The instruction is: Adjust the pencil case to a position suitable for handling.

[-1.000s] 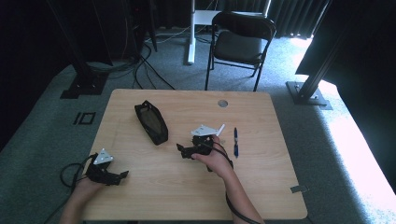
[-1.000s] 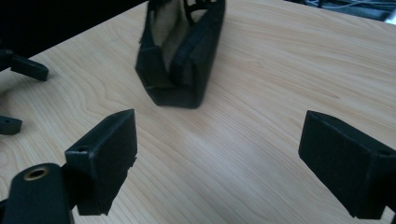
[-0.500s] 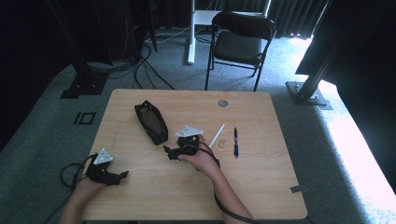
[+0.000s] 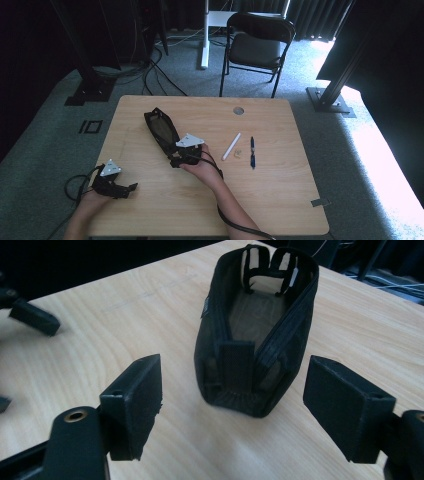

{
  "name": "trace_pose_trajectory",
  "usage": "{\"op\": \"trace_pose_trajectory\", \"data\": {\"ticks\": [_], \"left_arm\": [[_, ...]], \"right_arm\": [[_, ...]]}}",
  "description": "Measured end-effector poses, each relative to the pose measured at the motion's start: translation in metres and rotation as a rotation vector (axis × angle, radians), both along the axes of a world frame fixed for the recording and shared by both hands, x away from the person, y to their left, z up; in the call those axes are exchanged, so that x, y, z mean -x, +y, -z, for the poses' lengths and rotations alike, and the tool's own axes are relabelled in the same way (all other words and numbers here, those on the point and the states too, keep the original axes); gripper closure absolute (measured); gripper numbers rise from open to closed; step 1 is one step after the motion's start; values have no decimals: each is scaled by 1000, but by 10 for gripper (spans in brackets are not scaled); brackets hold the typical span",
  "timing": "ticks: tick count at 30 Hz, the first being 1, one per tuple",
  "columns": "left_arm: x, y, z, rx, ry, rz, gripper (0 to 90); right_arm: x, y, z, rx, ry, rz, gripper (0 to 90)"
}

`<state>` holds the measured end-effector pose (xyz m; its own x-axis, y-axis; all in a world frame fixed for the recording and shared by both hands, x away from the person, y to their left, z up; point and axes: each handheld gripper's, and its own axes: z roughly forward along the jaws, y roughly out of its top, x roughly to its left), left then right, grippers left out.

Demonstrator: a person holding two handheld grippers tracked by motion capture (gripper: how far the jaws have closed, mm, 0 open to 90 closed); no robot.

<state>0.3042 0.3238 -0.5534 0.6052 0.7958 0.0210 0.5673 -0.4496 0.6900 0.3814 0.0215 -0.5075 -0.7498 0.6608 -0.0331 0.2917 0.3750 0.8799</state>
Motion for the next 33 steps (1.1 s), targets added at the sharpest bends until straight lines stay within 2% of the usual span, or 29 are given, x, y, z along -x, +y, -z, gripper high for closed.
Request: {"op": "trace_pose_trajectory", "data": {"ticks": [3,7,10,14,17,22,23,29,33], "left_arm": [[0,0,0,2,0,-1,21],[0,0,0,1,0,-1,21],[0,0,0,2,0,-1,21],[0,0,0,1,0,-1,21],[0,0,0,1,0,0,21],[0,0,0,2,0,0,21],[0,0,0,2,0,0,21],[0,0,0,2,0,0,21],[0,0,0,2,0,0,21]], "right_arm": [[-4,3,2,34,30,-14,409],[-8,5,4,13,41,-4,415],[-10,9,3,3,40,9,451],[-13,12,2,-13,49,29,614],[-14,12,1,11,61,26,702],[-12,9,-2,0,77,38,731],[-12,9,-2,11,78,34,732],[-9,5,-2,-6,110,18,734],[-4,0,-3,-5,106,12,735]]}}
